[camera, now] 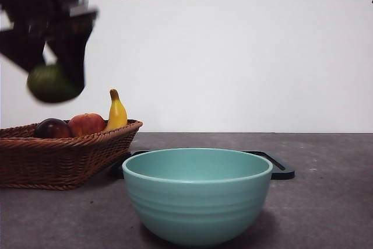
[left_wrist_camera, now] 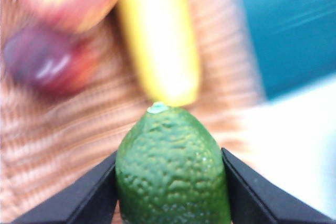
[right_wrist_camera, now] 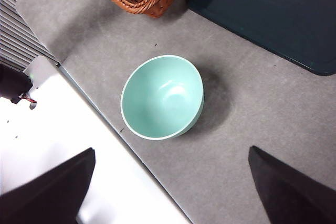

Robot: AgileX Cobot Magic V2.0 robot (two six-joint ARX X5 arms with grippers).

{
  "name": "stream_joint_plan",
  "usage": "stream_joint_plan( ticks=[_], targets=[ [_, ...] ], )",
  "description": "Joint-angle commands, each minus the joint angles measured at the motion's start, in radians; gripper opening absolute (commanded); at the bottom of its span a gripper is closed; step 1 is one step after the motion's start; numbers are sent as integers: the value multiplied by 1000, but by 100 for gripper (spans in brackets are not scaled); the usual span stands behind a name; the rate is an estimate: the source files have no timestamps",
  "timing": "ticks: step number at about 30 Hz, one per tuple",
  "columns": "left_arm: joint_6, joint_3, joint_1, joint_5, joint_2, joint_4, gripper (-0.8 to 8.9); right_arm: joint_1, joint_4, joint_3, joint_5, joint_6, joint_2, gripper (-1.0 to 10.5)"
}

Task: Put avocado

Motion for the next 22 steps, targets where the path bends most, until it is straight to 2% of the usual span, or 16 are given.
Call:
stream_joint_plan(
  ticks=[1,5,9,16,22],
  targets=[
    [-20,20,-51,80,-56,-16,243,5,10,19,0,-1,8,469],
    [-36,19,-148,128,-120,-45,243,5,10,19,0,-1,8,469],
    [-36,19,-256,134,-127,-50,243,5,10,19,4,-1,8,469],
    [-39,19,-422,134,-37,-24,243,5,10,19,4,-1,8,469],
    [-38,19,-510,130,86,48,243,5,9,19,4,-1,8,469]
  ],
)
